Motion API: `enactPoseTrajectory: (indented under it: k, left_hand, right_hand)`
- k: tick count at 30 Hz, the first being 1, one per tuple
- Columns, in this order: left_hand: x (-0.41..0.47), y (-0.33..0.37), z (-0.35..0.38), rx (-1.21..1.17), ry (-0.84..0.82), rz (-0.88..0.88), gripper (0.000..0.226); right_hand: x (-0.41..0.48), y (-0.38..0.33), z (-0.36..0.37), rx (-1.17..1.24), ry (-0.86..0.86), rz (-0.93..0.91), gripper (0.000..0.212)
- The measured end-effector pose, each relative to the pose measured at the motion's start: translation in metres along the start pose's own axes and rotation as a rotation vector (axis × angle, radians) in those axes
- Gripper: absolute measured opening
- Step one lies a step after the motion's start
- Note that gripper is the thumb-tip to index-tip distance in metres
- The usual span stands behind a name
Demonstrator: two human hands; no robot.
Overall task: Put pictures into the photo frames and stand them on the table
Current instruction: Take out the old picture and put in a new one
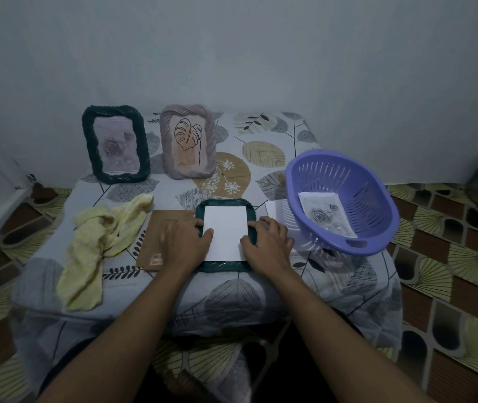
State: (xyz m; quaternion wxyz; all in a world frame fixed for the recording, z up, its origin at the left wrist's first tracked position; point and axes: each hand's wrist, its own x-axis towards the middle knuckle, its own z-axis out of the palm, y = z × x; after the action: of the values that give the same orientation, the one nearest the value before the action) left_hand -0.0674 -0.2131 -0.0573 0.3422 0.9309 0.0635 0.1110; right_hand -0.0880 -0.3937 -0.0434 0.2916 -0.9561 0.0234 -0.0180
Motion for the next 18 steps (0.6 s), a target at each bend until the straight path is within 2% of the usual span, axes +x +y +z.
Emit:
enactPoseTrajectory:
  k: [4,7,11,18]
  left_hand:
    - [0.0,0.0,0.001,0.005,0.01,0.003,0.029]
    - [-0.002,0.002,0.0,0.007,0.034,0.012,0.027]
    - [-0.003,0.006,-0.002,0.059,0.044,0.014,0.027]
    - [-0.003,0.005,-0.004,0.024,0.024,0.018,0.027]
  right_hand:
    - [0.0,-0.001,0.002,0.007,0.022,-0.009,0.051]
    - [0.0,-0.001,0.005,-0.038,0.024,-0.122,0.057]
    - [0.005,0.002,0.009,-0.153,-0.067,-0.256,0.059]
    - [0.007,0.004,0.01,-0.212,-0.104,-0.262,0.058]
